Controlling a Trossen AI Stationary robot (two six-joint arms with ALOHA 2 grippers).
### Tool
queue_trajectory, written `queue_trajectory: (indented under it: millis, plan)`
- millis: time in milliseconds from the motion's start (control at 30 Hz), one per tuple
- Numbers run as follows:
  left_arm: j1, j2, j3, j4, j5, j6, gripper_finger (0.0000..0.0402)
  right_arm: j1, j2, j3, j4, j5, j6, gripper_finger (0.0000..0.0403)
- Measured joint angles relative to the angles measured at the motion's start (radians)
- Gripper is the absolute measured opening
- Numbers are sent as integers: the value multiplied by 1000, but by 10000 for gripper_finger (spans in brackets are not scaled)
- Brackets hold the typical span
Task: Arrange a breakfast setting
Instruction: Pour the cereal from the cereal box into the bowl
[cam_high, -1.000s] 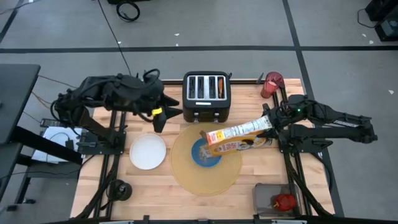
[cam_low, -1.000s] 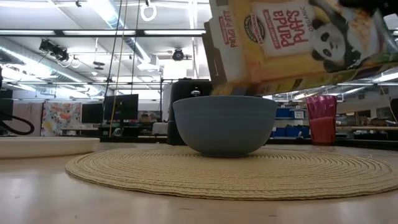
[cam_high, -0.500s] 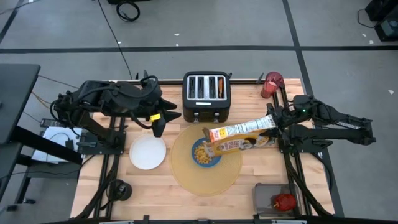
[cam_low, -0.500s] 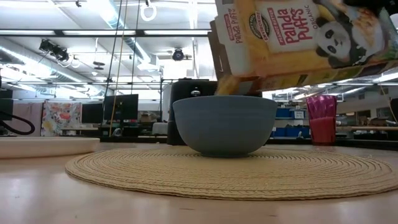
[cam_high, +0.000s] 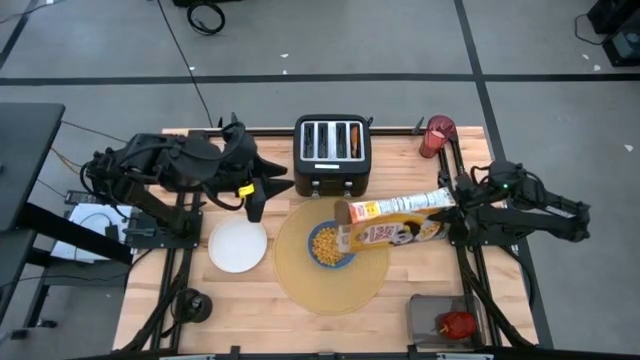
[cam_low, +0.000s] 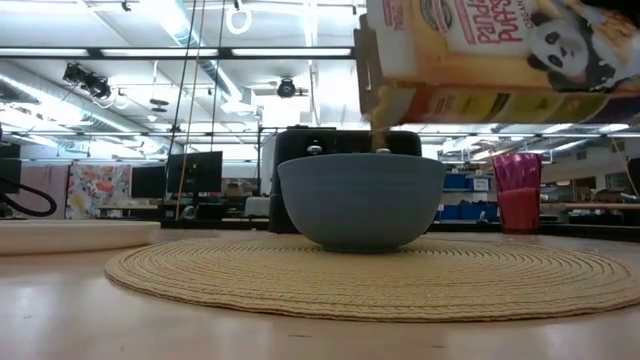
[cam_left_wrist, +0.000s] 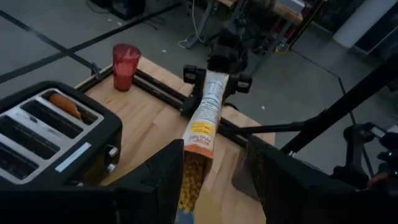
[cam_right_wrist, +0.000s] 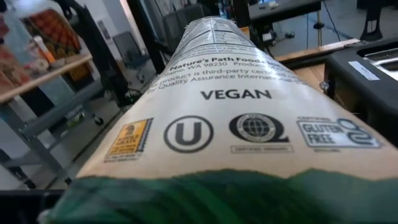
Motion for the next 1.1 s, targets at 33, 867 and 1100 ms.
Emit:
queue_trajectory:
  millis: [33,867,1100]
  plan:
    - [0,0,0,7,-4,1,182,0,-16,-3,2,3,5,208]
    - [3,11,1,-18,-43,42,182,0,131,-5,8,6,-24,207]
    - [4,9,1,-61,-43,40,182,1,145,7,0,-8,-24,207]
